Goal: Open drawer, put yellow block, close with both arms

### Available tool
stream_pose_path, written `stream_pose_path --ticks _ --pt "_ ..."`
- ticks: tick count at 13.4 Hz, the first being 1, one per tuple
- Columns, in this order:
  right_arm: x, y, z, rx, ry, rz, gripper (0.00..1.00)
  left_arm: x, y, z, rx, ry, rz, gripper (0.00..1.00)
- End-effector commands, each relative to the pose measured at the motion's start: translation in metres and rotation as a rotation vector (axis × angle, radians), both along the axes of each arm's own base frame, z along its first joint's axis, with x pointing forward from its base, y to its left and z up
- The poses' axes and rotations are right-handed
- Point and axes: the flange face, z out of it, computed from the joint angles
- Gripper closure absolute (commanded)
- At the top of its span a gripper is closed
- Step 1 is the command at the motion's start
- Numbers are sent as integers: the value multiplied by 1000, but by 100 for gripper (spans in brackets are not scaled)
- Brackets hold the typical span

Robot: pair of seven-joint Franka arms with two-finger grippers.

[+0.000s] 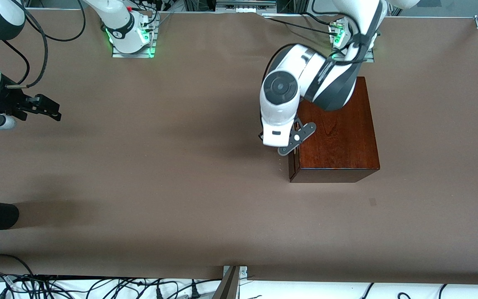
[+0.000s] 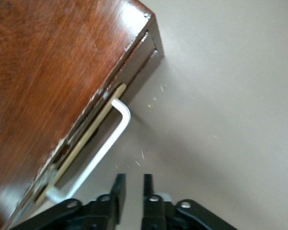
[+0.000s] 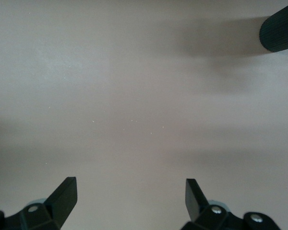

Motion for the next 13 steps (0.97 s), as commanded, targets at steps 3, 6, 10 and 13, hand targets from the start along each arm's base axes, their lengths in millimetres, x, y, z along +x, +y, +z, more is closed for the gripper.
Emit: stream_pose_path --ticks 3,6,10,13 --pt "0 -5 3 -2 3 -24 0 -5 37 80 -131 -40 -120 0" --pt "0 -10 3 0 4 -38 0 -2 96 119 -158 -36 -252 0" --pt "-3 -23 3 4 21 -67 0 -3 193 150 -196 -6 -453 0" --pt "-3 -24 2 6 22 -96 0 9 257 165 -211 3 -591 0"
